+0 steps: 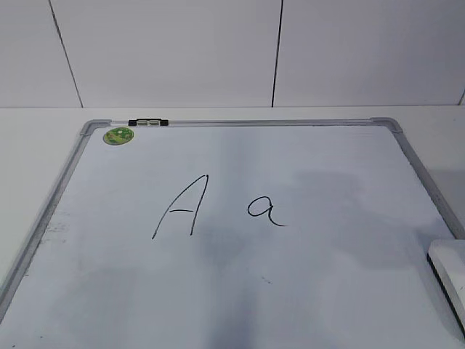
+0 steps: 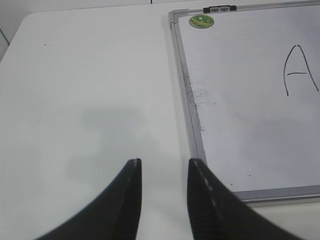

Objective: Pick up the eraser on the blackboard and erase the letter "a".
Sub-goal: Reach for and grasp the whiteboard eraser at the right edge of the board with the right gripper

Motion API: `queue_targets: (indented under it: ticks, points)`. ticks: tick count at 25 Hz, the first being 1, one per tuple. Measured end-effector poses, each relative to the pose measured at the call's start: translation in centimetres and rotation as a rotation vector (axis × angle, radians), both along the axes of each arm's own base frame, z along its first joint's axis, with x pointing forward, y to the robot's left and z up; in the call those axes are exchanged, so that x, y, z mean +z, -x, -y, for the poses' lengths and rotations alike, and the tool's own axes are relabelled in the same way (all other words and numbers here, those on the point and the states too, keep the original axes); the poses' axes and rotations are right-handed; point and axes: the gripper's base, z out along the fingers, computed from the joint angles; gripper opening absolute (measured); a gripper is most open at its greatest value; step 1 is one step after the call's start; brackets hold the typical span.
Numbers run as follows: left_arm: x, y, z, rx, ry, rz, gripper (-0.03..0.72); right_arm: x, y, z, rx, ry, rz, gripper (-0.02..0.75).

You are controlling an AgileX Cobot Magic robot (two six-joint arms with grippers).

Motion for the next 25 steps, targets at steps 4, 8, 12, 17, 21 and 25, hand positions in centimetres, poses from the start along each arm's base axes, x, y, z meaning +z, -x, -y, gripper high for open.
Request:
queue_targets:
  ticks: [4,8,12,17,21,25]
  points:
    - [0.0,0.0,0.0,0.000,0.000,0.000,0.235,-0.1,-0.1,-0.1,-0.003,-0.008,-0.004,0.478]
    - [0.0,0.0,0.0,0.000,0.000,0.000,0.235,-0.1,-0.1,-0.1,-0.005,-0.014,-0.004,0.609]
    - [0.0,0.0,0.0,0.000,0.000,0.000,0.235,-0.1,0.0,-0.3,0.029,-0.008,-0.014,0.657]
    - [0.0,0.0,0.0,0.000,0.000,0.000,0.235,-0.4,0.0,-0.7,0.086,0.011,-0.040,0.662]
    - [0.0,0.0,0.0,0.000,0.000,0.000,0.235,-1.2,-0.6,-0.7,0.092,0.015,-0.086,0.662]
    - [0.0,0.0,0.0,0.000,0.000,0.000,0.235,-2.4,-1.3,-0.7,0.094,0.014,-0.147,0.662]
